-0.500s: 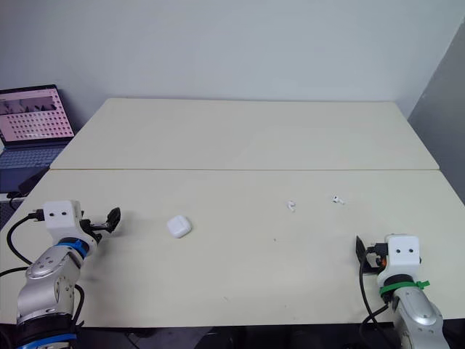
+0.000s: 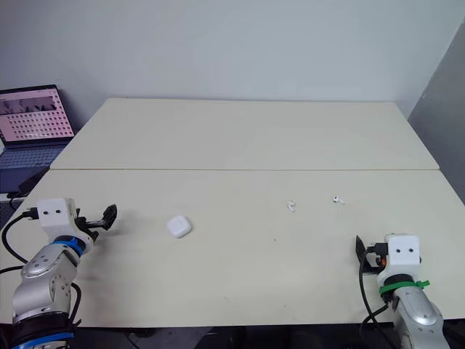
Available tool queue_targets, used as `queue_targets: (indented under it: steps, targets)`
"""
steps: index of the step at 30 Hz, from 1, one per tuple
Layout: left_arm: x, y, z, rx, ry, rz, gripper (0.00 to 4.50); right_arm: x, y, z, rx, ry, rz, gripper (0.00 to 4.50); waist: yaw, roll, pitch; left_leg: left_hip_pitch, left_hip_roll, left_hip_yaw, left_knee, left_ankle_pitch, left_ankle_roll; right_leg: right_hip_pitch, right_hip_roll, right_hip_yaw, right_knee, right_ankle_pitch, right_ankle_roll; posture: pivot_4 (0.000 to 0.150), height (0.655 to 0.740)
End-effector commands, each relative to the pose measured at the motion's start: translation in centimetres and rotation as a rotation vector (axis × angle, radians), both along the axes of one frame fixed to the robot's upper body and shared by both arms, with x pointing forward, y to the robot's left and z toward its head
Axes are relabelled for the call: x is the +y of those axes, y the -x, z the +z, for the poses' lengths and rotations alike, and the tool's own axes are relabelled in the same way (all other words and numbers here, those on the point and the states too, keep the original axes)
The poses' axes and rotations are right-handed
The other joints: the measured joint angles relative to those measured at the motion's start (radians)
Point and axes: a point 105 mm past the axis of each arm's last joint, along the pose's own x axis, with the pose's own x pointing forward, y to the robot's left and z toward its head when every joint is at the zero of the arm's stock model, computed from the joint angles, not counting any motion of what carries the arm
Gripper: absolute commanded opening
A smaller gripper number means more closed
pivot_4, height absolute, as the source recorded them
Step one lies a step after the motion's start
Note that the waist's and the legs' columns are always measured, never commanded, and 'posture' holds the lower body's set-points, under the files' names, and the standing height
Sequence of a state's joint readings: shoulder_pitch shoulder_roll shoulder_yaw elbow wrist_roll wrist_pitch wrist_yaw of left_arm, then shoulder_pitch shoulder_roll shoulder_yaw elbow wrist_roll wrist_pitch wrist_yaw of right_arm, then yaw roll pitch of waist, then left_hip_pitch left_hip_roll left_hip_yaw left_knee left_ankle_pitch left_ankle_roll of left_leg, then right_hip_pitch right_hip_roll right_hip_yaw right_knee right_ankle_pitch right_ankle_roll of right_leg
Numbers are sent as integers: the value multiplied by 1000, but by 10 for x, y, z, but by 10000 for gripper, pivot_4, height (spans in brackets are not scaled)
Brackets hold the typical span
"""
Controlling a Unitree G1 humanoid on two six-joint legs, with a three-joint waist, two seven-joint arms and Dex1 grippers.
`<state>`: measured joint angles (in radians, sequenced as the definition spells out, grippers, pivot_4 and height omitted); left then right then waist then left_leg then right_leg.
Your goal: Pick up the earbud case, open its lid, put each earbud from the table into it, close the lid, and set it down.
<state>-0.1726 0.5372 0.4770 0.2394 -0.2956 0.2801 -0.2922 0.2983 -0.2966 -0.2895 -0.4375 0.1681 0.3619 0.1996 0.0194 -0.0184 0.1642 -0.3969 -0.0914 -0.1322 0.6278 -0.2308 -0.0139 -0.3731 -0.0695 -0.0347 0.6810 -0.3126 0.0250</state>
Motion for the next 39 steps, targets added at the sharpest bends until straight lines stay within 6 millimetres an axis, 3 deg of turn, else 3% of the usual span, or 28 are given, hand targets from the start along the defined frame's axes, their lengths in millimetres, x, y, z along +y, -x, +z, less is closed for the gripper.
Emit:
queue_targets:
  steps: [1, 8, 11, 19, 23, 26, 33, 39]
  targets:
    - [8, 0, 23, -66, -35, 14, 44796, 5, 0, 13, -42, 22, 22, 45000, 0, 0, 0, 0, 0, 0, 0, 0, 0, 0, 0, 0, 0, 0, 0, 1500, 7400]
    - [10, 2, 23, -71, -32, 16, 44796, 6, -3, 14, -47, 22, 29, 45000, 0, 0, 0, 0, 0, 0, 0, 0, 0, 0, 0, 0, 0, 0, 0, 1500, 7400]
    - [5, 3, 27, -80, -32, -33, 44796, 18, -4, 16, -50, 36, 94, 45000, -1, 0, 0, 0, 0, 0, 0, 0, 0, 0, 0, 0, 0, 0, 0, 1500, 7400]
    - [-58, 16, 49, -40, -41, -520, 44796, 94, -11, 34, -39, -95, 569, 45000, -19, 0, 0, 0, 0, 0, 0, 0, 0, 1, 0, 0, 0, 0, 0, 1500, 7400]
    - [-100, 26, 45, 63, -54, -789, 44796, 124, -9, 40, 1, -113, 850, 45000, -17, 1, 0, 0, 1, 0, 0, 0, 1, 1, 0, 0, -1, 0, -1, 1500, 7400]
    - [-123, 32, 29, 181, -96, -951, 44796, 148, -8, 48, 32, -121, 1095, 45000, -22, 2, 1, -1, 1, 1, 0, 0, 1, 1, 0, 0, -1, 0, -1, 1500, 7400]
    - [-130, 24, 2, 277, -147, -1003, 44796, 174, -16, 67, 18, -92, 1277, 45000, -21, 1, 1, -2, 2, 0, 0, 0, 1, 0, 0, -2, 0, 1, -3, 1500, 7400]
    - [-118, 17, 1, 259, -182, -956, 44796, 179, -14, 76, -4, -90, 1282, 45000, -21, 1, 1, -3, 0, 0, 0, 0, 1, 0, -1, -1, -1, 1, -3, 1500, 7400]
